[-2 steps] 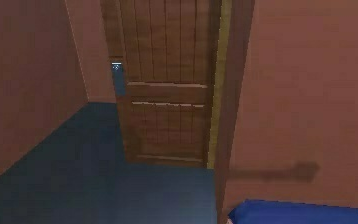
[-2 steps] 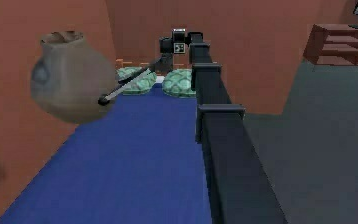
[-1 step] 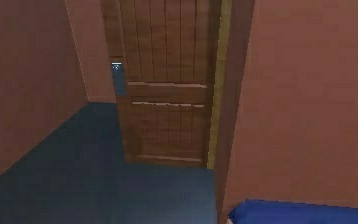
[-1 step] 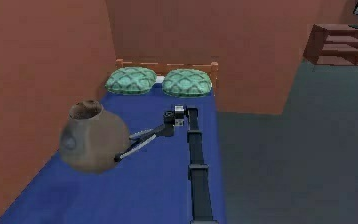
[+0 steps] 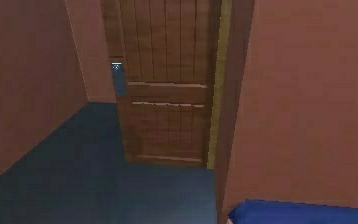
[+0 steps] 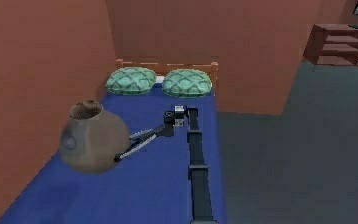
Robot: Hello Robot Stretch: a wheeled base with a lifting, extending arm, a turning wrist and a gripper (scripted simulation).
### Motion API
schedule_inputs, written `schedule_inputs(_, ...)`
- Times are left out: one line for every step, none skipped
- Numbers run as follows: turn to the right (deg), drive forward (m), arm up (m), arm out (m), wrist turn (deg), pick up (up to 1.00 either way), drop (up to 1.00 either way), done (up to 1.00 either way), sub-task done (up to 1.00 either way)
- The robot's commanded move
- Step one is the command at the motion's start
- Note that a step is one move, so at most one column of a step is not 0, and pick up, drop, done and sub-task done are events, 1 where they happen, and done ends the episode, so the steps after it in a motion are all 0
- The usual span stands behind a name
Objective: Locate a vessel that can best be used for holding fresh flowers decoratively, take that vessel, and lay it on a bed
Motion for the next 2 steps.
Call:
schedule_inputs(0.0, 0.0, 0.0, 0.0, 0.0, 0.0, 1.0, 0.0, 0.0)
schedule_inputs(0.0, 0.0, 0.1, 0.0, 0.0, 0.0, 0.0, 0.0, 0.0)
